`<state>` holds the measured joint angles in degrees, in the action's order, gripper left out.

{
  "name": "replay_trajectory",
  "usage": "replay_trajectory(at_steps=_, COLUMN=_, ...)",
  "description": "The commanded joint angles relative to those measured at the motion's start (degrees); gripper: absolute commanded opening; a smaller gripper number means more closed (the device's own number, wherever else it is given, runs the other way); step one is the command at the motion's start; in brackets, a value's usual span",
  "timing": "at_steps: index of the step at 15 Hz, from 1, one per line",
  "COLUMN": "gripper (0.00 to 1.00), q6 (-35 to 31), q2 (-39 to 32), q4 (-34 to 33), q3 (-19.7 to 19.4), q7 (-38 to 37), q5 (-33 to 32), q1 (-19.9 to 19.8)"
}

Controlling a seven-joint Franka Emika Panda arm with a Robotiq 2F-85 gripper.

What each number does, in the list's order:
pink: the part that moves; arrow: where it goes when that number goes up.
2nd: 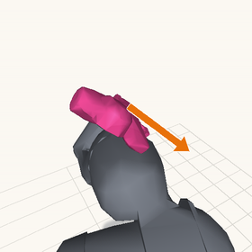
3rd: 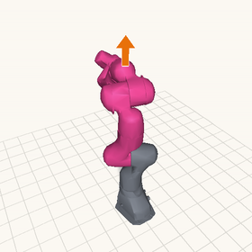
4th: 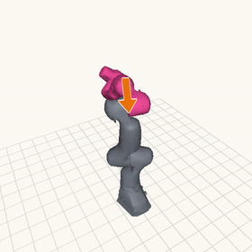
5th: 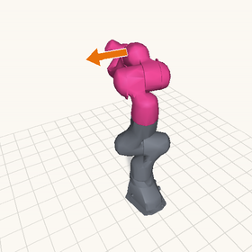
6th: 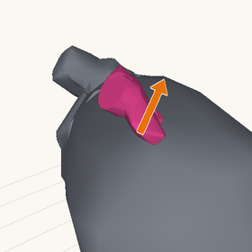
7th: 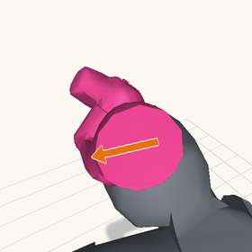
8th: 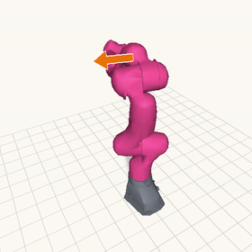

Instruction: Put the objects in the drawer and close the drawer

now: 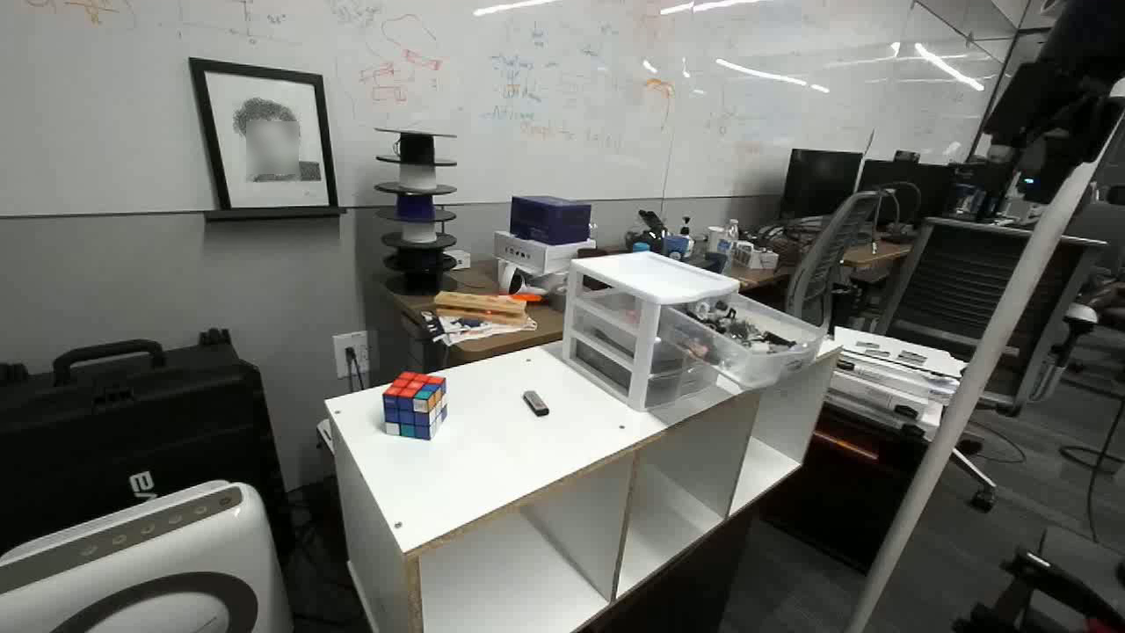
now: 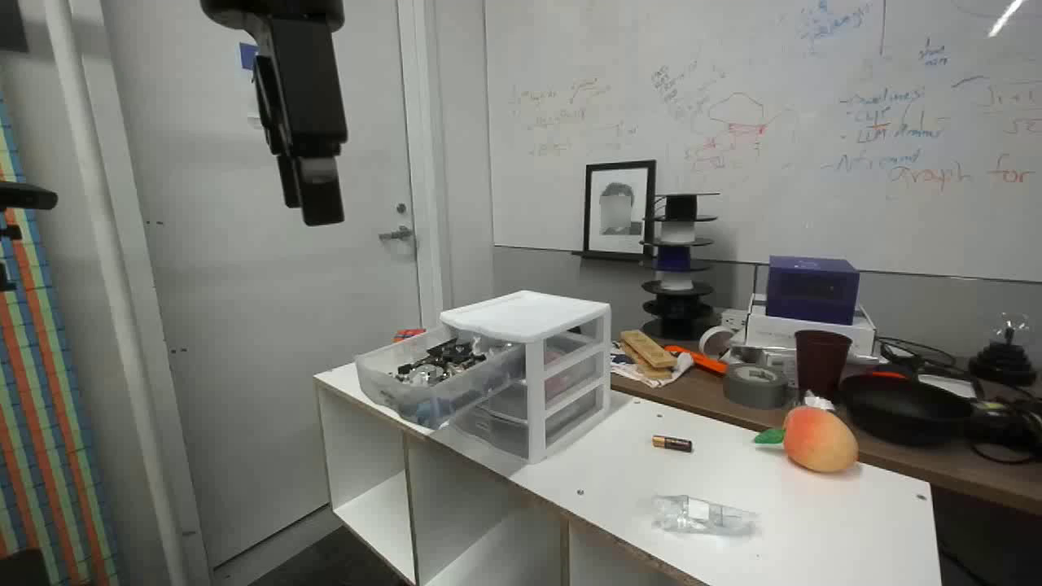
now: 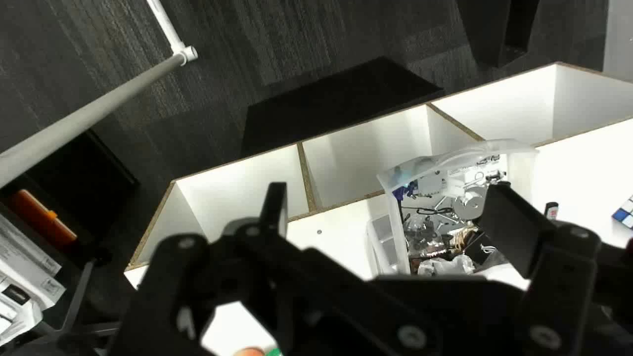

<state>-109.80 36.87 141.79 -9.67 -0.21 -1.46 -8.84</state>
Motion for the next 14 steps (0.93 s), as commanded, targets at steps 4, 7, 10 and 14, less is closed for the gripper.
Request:
replay_trajectory(at_steps=4, gripper=1.0, q6=0.1, q2=0.3, q4=-1.0, q3=0.3, q7=0.2, q5=0.2, q1=-0.4)
replay_trajectory(at_steps=7, gripper=1.0, q6=0.1, q2=0.2, q4=-1.1, q3=0.3, q7=0.2, q5=0.2, q1=-0.4)
replay_trajectory(at_steps=10, gripper=1.0, q6=-5.2, q2=-4.9, q4=-3.3, q3=1.3, q7=-3.4, q5=-1.2, q1=-1.7)
replay_trajectory(at_steps=14, gripper=1.0, q6=-19.1, q2=-18.5, q4=-11.0, q3=1.2, q7=-9.0, q5=-1.9, q1=-3.1)
